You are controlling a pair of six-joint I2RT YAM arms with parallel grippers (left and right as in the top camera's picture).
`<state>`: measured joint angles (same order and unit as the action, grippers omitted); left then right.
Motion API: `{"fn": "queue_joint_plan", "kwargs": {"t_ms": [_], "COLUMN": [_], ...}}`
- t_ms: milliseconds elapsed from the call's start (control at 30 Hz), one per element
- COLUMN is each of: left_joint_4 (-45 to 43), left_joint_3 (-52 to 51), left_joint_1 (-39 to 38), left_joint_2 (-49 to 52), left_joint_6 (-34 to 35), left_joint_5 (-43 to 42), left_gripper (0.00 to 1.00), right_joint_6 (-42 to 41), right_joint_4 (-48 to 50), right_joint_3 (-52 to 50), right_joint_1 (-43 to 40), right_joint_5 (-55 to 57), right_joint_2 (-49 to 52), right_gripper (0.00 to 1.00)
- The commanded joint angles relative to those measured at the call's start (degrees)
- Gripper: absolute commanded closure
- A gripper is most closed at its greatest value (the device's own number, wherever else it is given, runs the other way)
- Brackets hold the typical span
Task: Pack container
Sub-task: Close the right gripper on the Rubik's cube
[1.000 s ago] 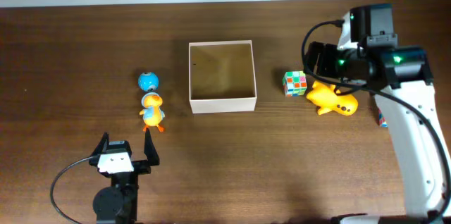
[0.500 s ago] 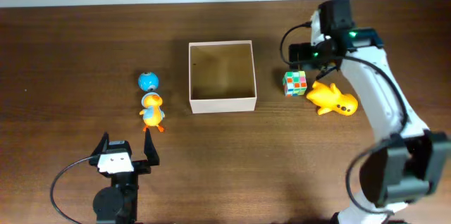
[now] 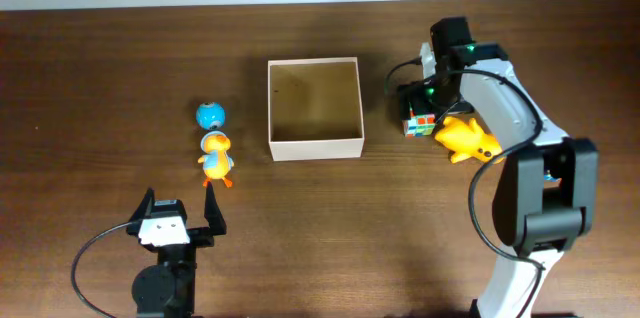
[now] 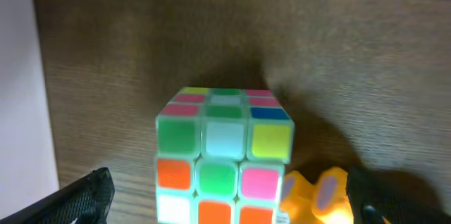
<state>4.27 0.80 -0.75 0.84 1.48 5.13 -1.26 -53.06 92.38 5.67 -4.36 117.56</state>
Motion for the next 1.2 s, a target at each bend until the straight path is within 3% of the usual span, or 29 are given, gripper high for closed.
{"fn": "queue_joint_plan", "kwargs": {"t_ms": [0, 200, 567, 1167], "left_joint_4": [-0.1, -0.1, -0.1, -0.1], "left_joint_3": [-0.3, -0.3, -0.3, -0.3], "left_joint_1": [-0.3, -0.3, -0.3, -0.3], "left_joint_2": [-0.5, -0.5, -0.5, -0.5], "left_joint_6": [-0.7, -0.7, -0.7, -0.7], "left_joint_5": [0.2, 0.2, 0.2, 0.2], "left_gripper": [0.01, 0.01, 0.01, 0.01], "right_joint_6": [0.6, 0.7, 0.9, 2.4], "right_joint_4": [0.0, 0.7, 1.9, -2.2], "right_joint_3": [0.8, 0.8, 0.8, 4.5], "right_joint_1": [0.3, 0.3, 0.3, 0.3], "right_joint_5": [-1.5, -1.9, -2.1, -2.1], "right_joint_2": [2.8, 5.9, 6.5, 6.3], "right_gripper": [0.01, 0.03, 0.35, 0.5]}}
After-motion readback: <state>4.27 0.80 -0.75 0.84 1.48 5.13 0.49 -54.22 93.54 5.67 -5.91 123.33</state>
